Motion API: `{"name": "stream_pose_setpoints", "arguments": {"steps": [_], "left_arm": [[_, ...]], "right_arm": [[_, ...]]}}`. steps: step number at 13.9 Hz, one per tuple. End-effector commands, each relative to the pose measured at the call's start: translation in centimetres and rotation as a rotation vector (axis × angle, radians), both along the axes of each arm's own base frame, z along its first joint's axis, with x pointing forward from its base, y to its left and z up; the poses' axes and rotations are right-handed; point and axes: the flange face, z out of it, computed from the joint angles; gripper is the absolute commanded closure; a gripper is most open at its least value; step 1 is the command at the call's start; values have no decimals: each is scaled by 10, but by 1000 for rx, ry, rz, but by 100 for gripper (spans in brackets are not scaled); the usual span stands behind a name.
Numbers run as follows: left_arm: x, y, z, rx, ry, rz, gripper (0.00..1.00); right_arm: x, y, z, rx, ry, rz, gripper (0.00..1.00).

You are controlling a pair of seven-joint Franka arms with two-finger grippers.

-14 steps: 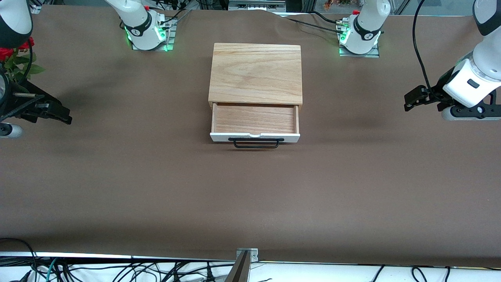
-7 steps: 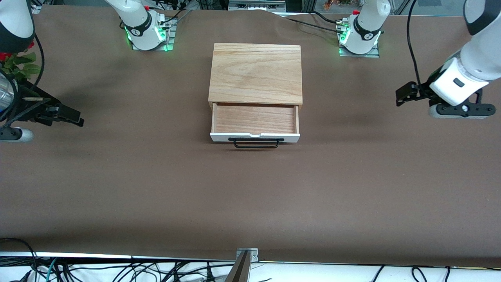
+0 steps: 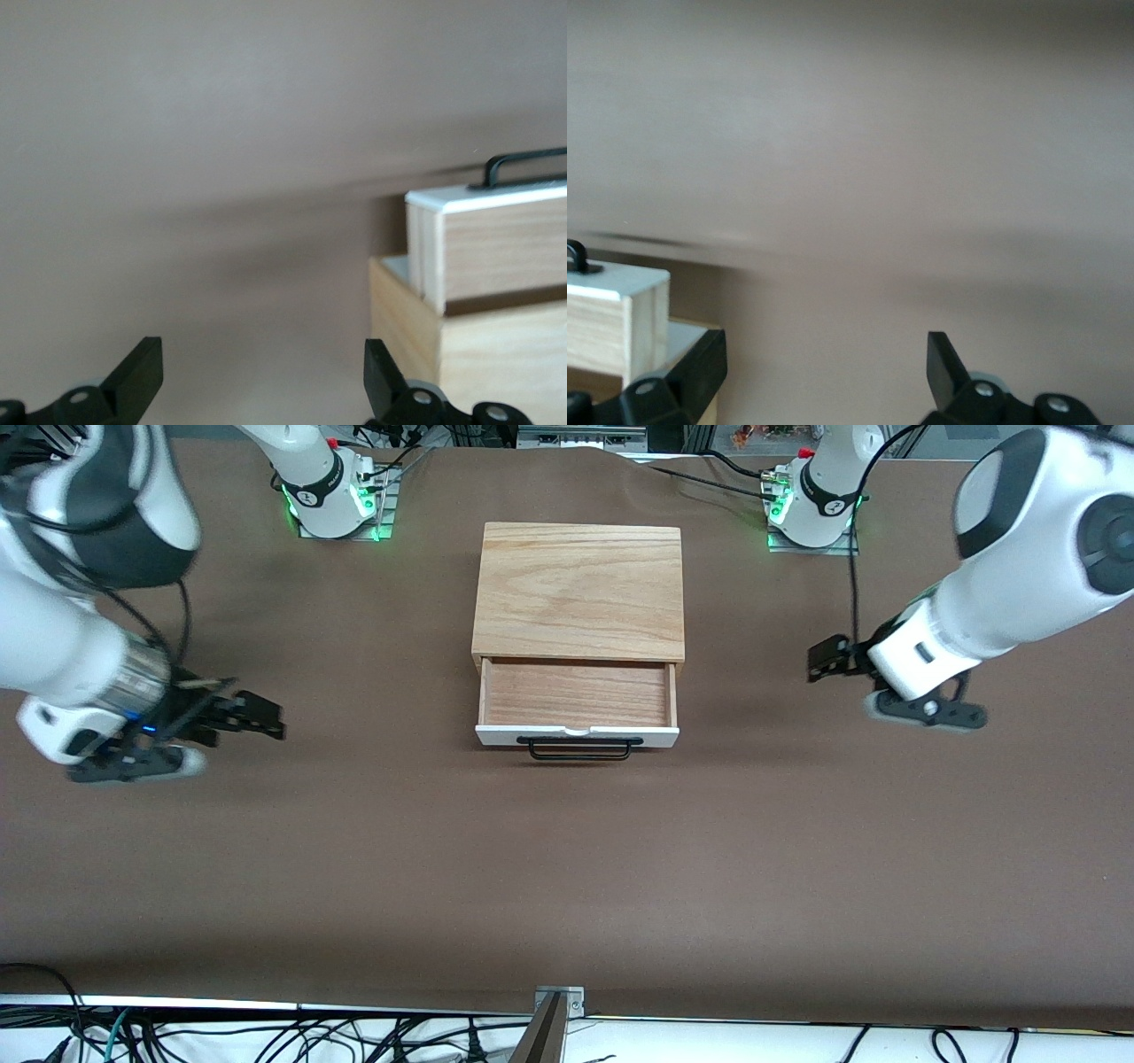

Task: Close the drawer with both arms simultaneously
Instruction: 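Move the right gripper toward the drawer front while the left gripper approaches too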

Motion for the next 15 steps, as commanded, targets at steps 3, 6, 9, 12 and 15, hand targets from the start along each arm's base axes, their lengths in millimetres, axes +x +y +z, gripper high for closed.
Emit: {"name": "stream_pose_setpoints", "arguments": {"steps": [3, 6, 9, 12, 15], "left_arm": [[24, -108, -61, -77, -53, 22, 0], [32, -149, -95, -134, -31, 63, 0], [44, -157, -122, -205, -50, 107, 0], [45, -173, -149, -218, -67, 104, 0], [37, -188, -172, -209, -34, 79, 0]], "right_arm": [[12, 87, -58, 34, -53, 87, 0], [13, 130, -95, 96, -68, 100, 0], [7, 170, -125, 106, -82, 133, 0], [0, 196, -147, 113, -89, 153, 0], [-6, 218, -166, 123, -96, 172, 0]]}}
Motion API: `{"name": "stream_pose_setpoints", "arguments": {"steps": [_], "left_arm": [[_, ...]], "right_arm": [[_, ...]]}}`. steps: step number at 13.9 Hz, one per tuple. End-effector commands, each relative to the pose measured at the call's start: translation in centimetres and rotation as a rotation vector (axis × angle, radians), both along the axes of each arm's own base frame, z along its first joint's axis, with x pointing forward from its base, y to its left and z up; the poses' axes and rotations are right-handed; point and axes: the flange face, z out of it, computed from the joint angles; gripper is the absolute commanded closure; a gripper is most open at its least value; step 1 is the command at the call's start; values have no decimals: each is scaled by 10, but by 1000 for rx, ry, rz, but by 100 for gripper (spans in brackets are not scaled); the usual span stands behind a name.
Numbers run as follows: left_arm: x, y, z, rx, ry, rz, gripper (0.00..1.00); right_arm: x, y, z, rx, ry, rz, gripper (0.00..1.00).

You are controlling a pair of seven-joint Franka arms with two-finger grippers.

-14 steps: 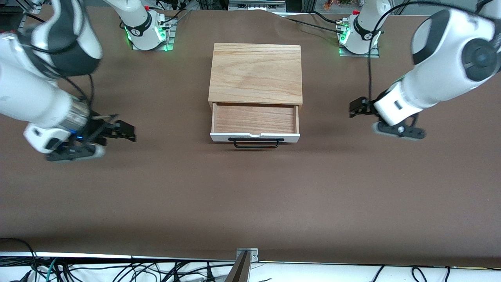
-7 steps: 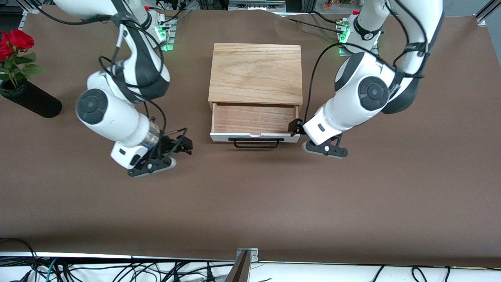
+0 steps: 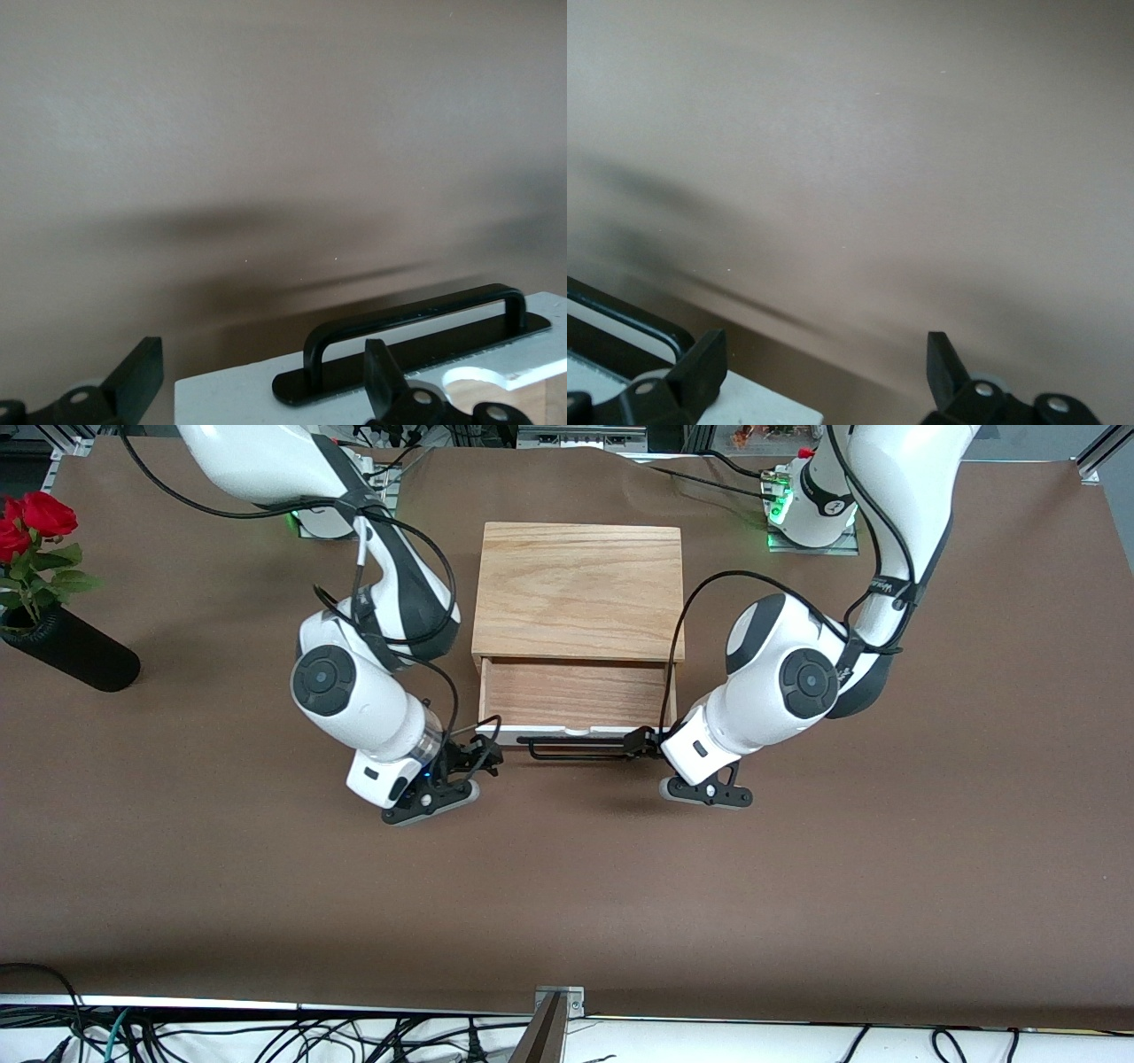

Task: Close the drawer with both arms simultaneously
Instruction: 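Push the white drawer front inward with both grippers beside the black handle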

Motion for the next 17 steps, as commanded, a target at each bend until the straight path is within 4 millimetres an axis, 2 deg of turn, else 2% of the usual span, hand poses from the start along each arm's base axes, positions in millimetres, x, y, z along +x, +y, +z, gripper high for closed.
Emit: {"name": "stream_pose_setpoints", "arguments": {"steps": [1, 5, 9, 11, 17], "left_arm": [[-1, -18, -10, -19, 15, -14, 0], [-10, -29, -18, -14, 37, -23, 0], [-15, -35, -21, -10, 50, -32, 0], [-18, -32, -26, 1, 73, -42, 0], [-27, -33, -33, 26, 138, -65, 0]], "right_arm": [[-4, 18, -12, 49, 18, -23, 0], [-15, 35, -27, 80, 67, -21, 0], [-21, 38, -36, 69, 111, -8, 0], [-29, 45, -37, 92, 160, -14, 0], [-42, 49, -40, 71, 240, 14, 0]]}}
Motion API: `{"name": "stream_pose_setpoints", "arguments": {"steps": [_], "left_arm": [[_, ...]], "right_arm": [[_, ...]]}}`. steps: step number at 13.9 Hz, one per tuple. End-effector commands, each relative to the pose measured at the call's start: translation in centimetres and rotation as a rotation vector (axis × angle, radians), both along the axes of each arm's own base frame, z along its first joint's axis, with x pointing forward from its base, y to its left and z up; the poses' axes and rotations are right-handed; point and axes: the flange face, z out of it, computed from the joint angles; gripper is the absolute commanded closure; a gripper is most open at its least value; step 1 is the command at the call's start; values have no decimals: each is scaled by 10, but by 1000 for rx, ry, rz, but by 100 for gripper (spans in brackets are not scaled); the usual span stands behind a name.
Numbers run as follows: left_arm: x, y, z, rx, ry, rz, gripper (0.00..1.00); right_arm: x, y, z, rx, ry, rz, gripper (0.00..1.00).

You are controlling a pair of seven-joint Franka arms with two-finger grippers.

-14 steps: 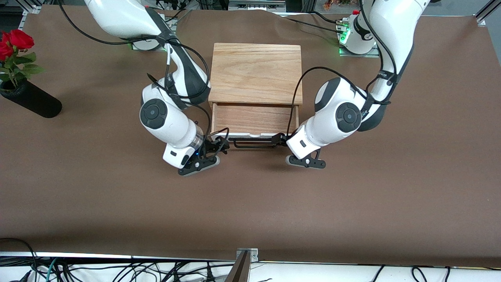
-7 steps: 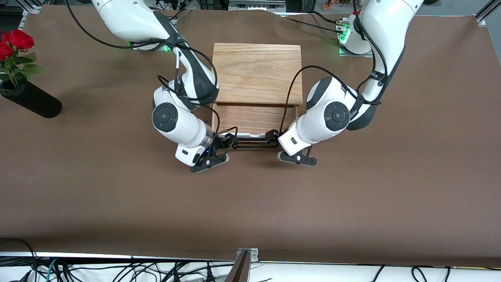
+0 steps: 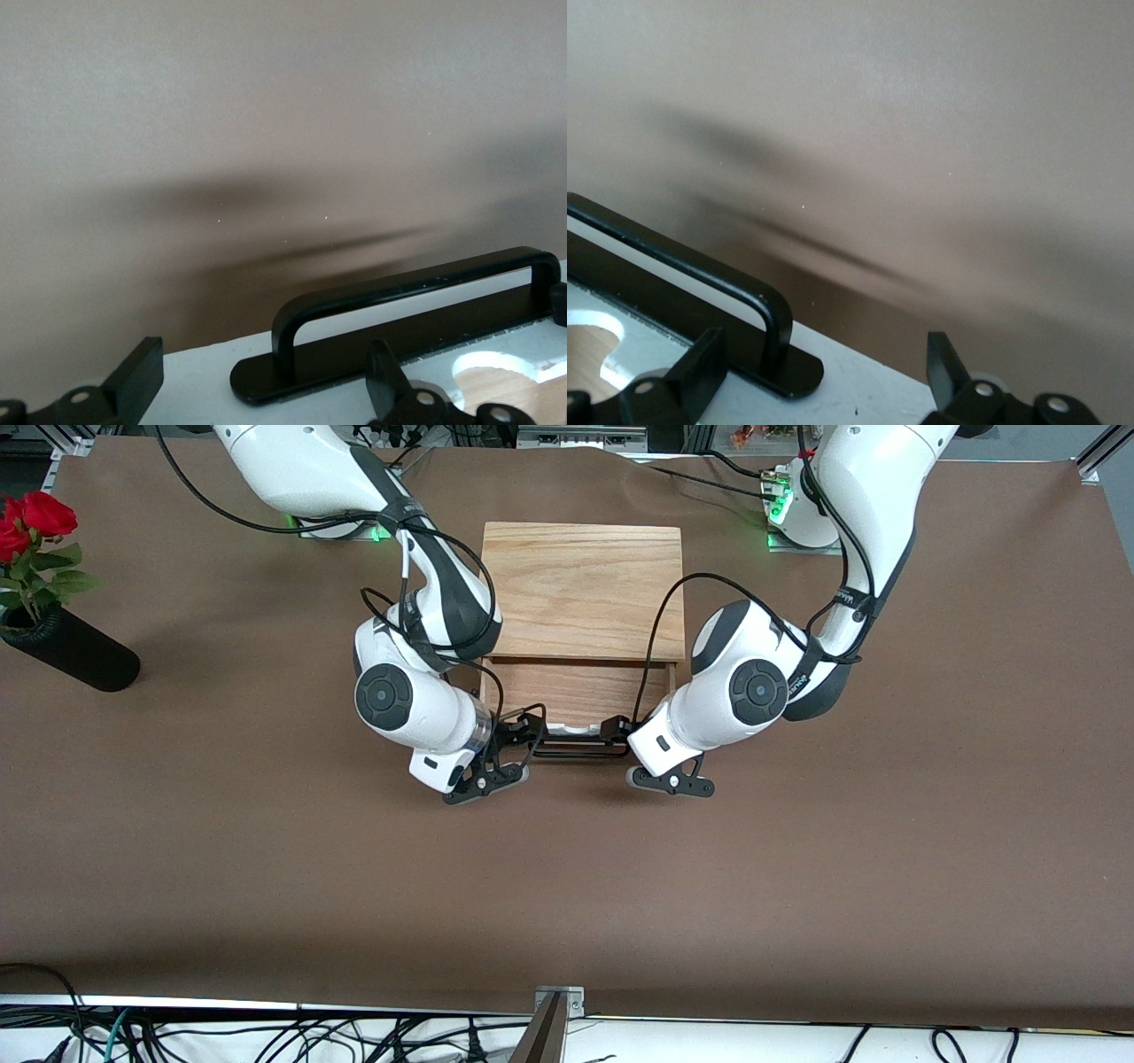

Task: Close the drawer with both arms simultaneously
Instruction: 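Push the white drawer front inward with both grippers beside the black handle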

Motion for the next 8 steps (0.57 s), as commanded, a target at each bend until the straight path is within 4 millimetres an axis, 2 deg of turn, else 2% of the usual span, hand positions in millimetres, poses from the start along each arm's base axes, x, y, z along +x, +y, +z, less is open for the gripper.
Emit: {"name": "stream_pose_setpoints", "arguments": {"steps": [1, 8], "left_arm": [[-8, -4, -5, 8, 69, -21, 0], [-21, -10, -8, 25, 134, -57, 0]], "right_arm": [[-8, 5, 0, 0, 47, 10, 0], [-20, 13, -5, -16, 87, 37, 0]]}}
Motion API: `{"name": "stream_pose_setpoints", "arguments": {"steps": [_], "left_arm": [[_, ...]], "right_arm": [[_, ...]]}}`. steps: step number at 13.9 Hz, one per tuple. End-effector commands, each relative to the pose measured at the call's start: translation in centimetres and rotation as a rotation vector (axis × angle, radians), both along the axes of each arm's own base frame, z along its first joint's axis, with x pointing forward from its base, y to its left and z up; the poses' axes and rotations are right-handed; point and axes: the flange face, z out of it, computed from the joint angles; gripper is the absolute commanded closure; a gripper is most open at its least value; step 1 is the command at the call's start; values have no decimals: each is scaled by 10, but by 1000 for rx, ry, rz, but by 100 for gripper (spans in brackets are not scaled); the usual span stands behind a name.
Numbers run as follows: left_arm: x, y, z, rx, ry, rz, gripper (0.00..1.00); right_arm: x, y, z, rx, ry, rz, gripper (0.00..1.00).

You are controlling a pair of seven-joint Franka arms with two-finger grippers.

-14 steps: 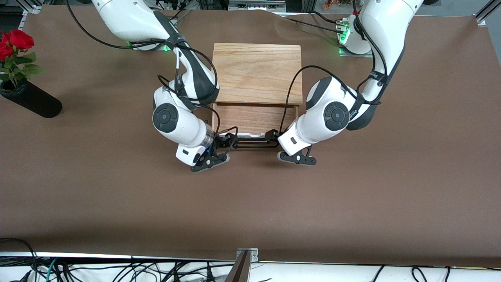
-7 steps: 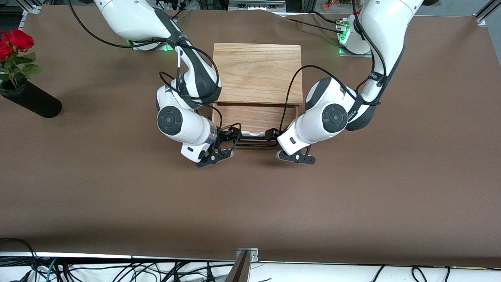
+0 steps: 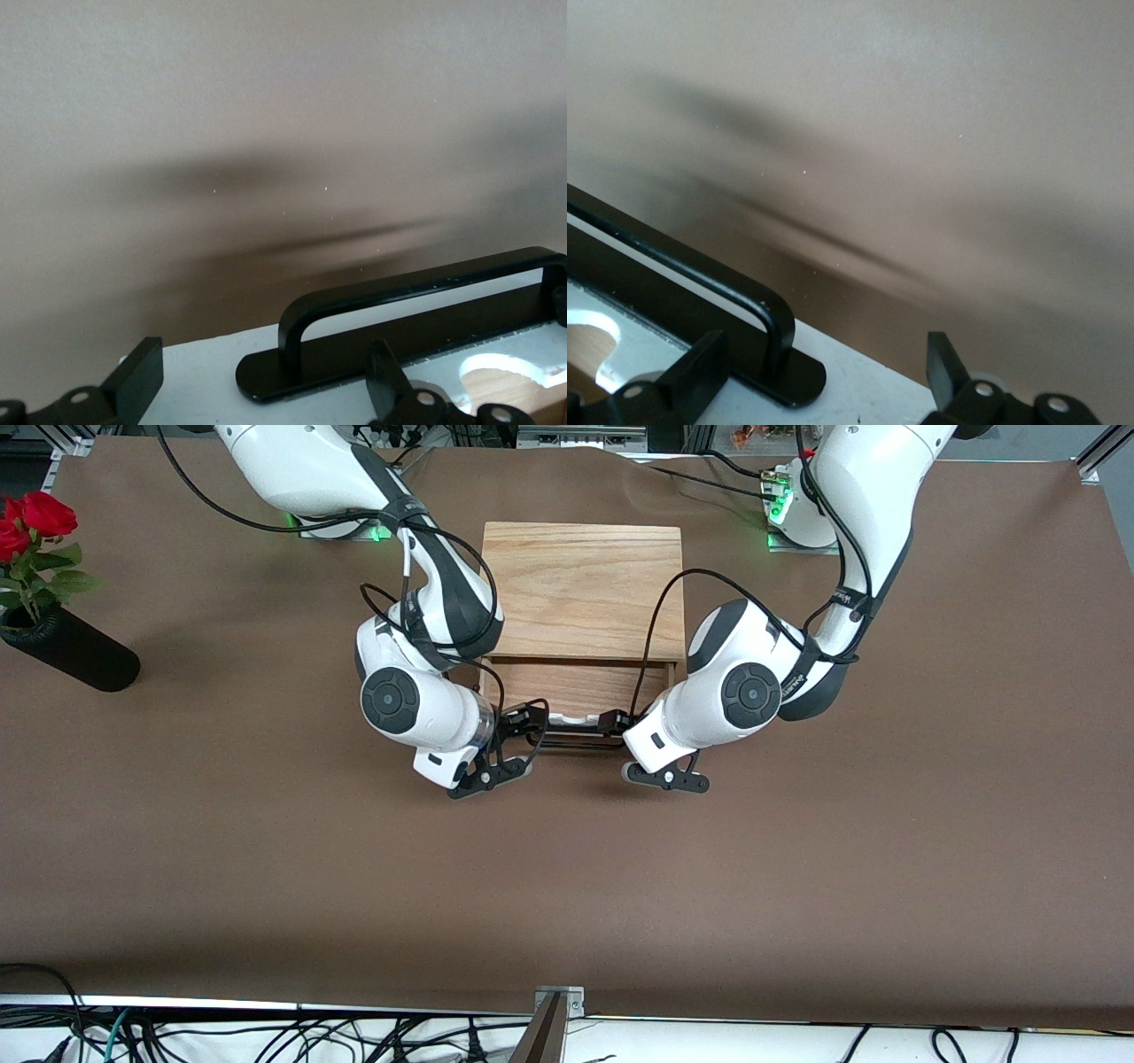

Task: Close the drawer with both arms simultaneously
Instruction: 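Push the white drawer front inward with both grippers beside the black handle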

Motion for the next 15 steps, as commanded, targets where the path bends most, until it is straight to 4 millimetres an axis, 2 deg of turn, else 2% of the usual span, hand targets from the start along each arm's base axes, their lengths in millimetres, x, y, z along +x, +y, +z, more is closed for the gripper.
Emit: {"name": "stream_pose_setpoints", "arguments": {"steps": [1, 2, 7, 15], "left_arm": [[-14, -4, -6, 15, 92, -37, 0], [-17, -4, -7, 20, 104, -43, 0], [-28, -9, -9, 31, 162, -72, 0], [-50, -16, -15, 28, 304, -102, 0]], "right_arm": [[-11, 10, -3, 2, 35, 12, 0], [-18, 19, -3, 6, 45, 26, 0], [-35, 31, -7, -36, 121, -5, 0], [-48, 32, -13, -72, 194, 29, 0]]}}
